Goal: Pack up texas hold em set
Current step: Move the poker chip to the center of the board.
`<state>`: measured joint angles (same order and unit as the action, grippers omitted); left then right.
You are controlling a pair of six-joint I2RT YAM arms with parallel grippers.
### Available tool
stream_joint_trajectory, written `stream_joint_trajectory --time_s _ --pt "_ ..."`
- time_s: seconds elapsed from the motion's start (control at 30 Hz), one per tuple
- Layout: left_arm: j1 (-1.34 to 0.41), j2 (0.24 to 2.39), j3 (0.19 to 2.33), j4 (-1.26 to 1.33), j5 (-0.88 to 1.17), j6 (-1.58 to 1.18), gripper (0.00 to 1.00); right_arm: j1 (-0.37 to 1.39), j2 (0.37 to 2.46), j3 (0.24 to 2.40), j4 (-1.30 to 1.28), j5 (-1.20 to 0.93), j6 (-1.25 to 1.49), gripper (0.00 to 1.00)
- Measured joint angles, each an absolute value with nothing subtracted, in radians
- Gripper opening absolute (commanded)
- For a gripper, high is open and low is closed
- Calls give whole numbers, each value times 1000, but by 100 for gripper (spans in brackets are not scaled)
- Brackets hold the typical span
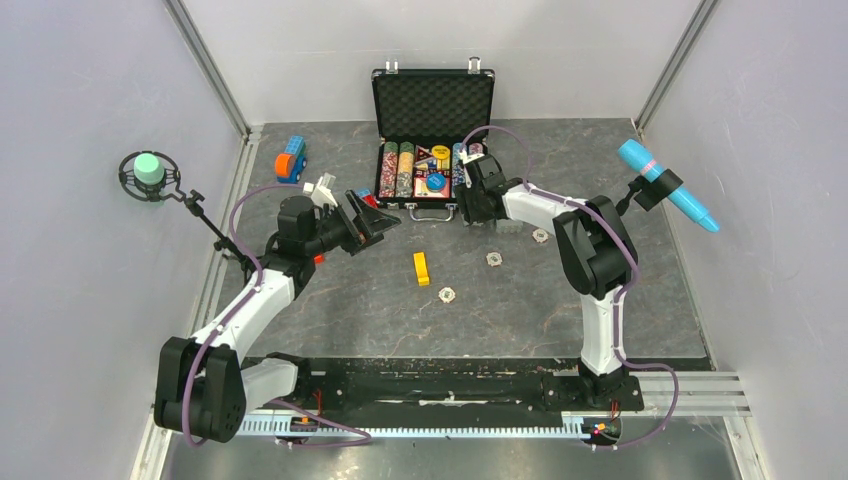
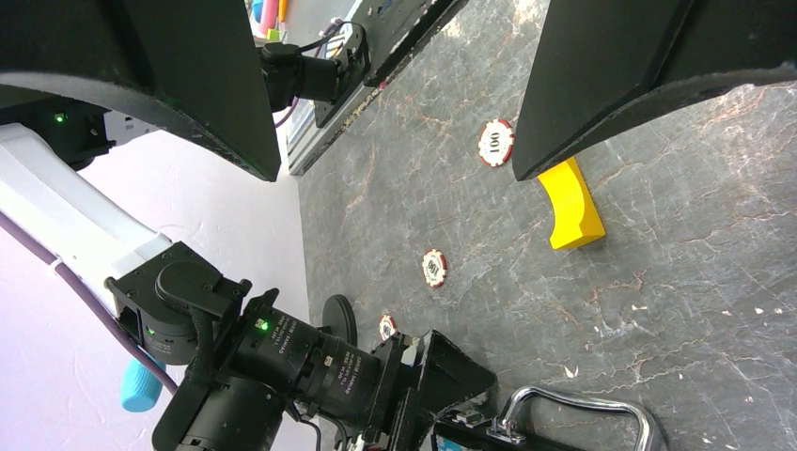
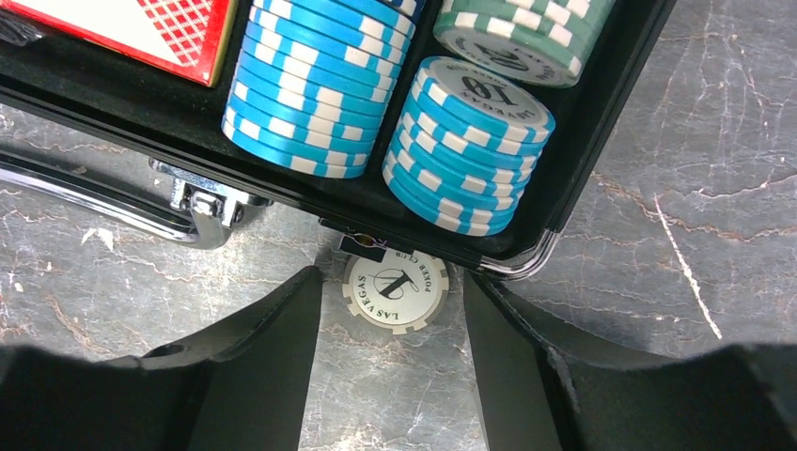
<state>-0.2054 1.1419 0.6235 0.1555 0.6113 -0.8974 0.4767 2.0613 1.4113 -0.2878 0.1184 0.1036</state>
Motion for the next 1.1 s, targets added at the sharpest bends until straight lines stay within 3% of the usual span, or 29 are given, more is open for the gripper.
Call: stream_joint_trajectory --time_s 0.4,0.87,0.93,1.1 --pt "-205 1142 624 152 611 -897 100 475 2071 1422 -292 110 104 44" --pt "-205 1144 624 151 612 -897 100 545 1957 1246 -236 108 104 39" --pt "-205 1144 624 151 612 -897 100 575 1933 1215 -236 108 105 39" --pt "-205 1144 624 151 612 -897 100 632 1883 1151 -237 104 117 51"
